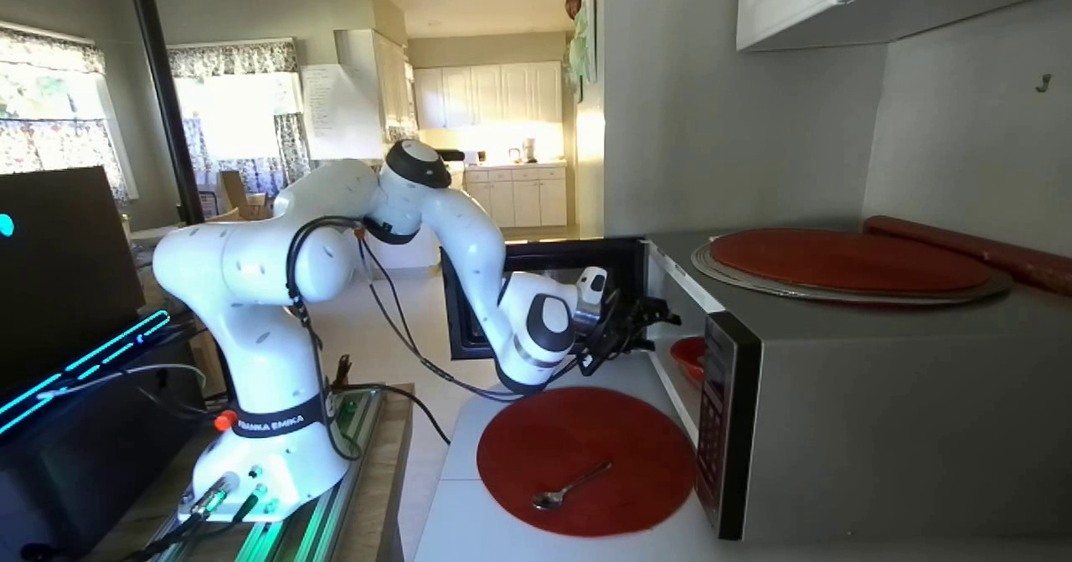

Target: Remove the orange bowl from the microwave

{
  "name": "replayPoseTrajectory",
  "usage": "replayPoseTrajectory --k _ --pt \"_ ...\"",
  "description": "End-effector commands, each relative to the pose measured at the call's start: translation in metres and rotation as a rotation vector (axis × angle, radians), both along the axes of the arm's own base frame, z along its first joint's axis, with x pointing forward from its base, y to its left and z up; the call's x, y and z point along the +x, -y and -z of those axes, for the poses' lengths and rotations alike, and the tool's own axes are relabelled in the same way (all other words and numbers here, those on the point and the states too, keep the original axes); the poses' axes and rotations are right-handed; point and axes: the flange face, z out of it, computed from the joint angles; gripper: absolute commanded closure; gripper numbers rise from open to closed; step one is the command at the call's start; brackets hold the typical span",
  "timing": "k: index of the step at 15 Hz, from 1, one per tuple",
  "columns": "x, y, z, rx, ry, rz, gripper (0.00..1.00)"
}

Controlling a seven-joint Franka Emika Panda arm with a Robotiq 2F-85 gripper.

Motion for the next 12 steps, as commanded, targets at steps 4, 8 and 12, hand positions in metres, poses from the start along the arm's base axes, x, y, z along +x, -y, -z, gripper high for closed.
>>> replayPoseTrajectory --k 4,8,12 --pt "0.02 0.012 0.027 -0.059 0.01 0.032 0.0" --pt "0.025 0.011 0.034 -0.074 0.007 0.03 0.34" --pt "0.027 0.01 0.037 -0.08 0.006 0.022 0.64"
